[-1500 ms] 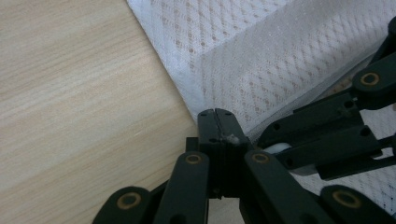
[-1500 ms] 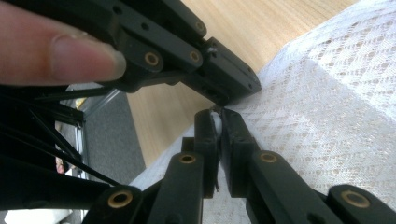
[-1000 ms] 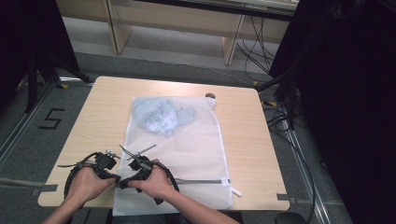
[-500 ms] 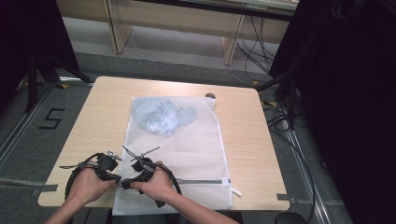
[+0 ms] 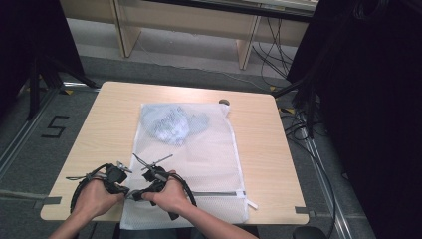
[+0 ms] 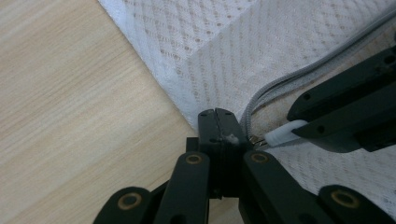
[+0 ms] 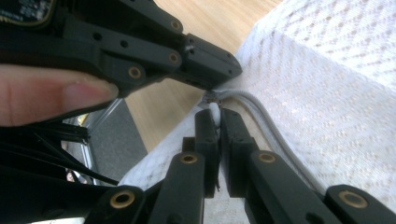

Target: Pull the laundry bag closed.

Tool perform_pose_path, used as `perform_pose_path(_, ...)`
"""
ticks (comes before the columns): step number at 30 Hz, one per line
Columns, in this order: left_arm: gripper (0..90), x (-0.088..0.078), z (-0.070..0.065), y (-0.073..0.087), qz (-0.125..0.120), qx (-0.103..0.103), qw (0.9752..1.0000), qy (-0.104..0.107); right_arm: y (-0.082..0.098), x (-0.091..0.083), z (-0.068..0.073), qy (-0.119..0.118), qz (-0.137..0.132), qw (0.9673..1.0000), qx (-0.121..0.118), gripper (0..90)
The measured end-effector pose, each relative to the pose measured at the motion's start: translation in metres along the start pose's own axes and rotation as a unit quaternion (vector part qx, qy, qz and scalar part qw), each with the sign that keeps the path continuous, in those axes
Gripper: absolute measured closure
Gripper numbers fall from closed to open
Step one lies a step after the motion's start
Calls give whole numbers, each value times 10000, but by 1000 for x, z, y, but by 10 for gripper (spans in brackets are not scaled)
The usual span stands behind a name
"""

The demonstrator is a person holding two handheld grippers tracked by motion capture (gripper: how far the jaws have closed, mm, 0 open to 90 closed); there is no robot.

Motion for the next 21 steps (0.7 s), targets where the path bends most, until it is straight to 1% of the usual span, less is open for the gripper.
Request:
perform_pose_path(1, 900, -1, 1, 0, 15, 22, 10000, 9, -1, 2, -1, -63, -43, 9999, -110, 870)
perform_pose_path(2, 900, -1, 2, 1, -12, -13, 10000, 38, -2, 2, -1, -101, -49, 9999, -21, 869)
perform_pose_path(3, 900, -1, 3, 1, -26, -119, 9999, 90, -2, 4, -1, -67, -98, 9999, -13, 867)
perform_pose_path(4, 900, -1, 3, 1, -26, -119, 9999, 90, -2, 4, -1, -67, -98, 9999, -13, 867)
perform_pose_path(5, 900, 0, 3, 1, -43, -126, 9999, 79, -4, 6, -4, -110, -141, 9998, -118, 866)
perform_pose_path(6, 900, 0, 3, 1, -43, -126, 9999, 79, -4, 6, -4, -110, -141, 9998, -118, 866)
perform_pose_path(7, 900, 0, 2, 1, -41, -128, 9999, 82, -4, 6, -3, -131, -131, 9998, -18, 866)
perform_pose_path(8, 900, 1, 2, 1, -50, -151, 9999, 39, -5, 7, -4, -140, -162, 9998, -29, 864)
perform_pose_path(9, 900, 1, 2, 1, -60, -157, 9998, 55, -5, 7, -3, -109, -164, 9998, 19, 863)
perform_pose_path(10, 900, 0, 2, 1, -89, -185, 9998, 60, -6, 8, -4, -122, -172, 9998, -45, 862)
perform_pose_path(11, 900, 0, 3, 1, -64, -179, 9998, 94, -7, 9, -2, -134, -144, 9998, 21, 862)
perform_pose_path(12, 900, 0, 4, 2, -62, -139, 9998, 135, -7, 10, -3, -114, -138, 9998, -37, 860)
perform_pose_path(13, 900, 0, 5, 2, -89, -186, 9997, 153, -8, 12, -1, -95, -68, 9999, -43, 850)
perform_pose_path(16, 900, -1, 5, 2, -87, -181, 9997, 147, -8, 15, -2, -70, -24, 9999, -85, 849)
perform_pose_path(18, 900, -1, 4, 2, -80, -182, 9997, 127, -8, 16, -1, -85, -4, 10000, -34, 850)
perform_pose_path(20, 900, 1, 4, 3, -156, -195, 9996, 132, -8, 17, -1, -101, 8, 9999, -26, 850)
perform_pose_path(21, 900, 0, 3, 2, -142, -178, 9997, 118, -8, 18, -1, -124, -14, 9999, -16, 852)
Point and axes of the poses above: each handheld gripper's, and its own axes: x roughly forward along the jaws, y roughly out of its underside, z roughly to its left, the point moved 2 cm from there along x, roughly forward along the jaws, and after that the axes turned 2 degrees about y, right-handed, at the moved point
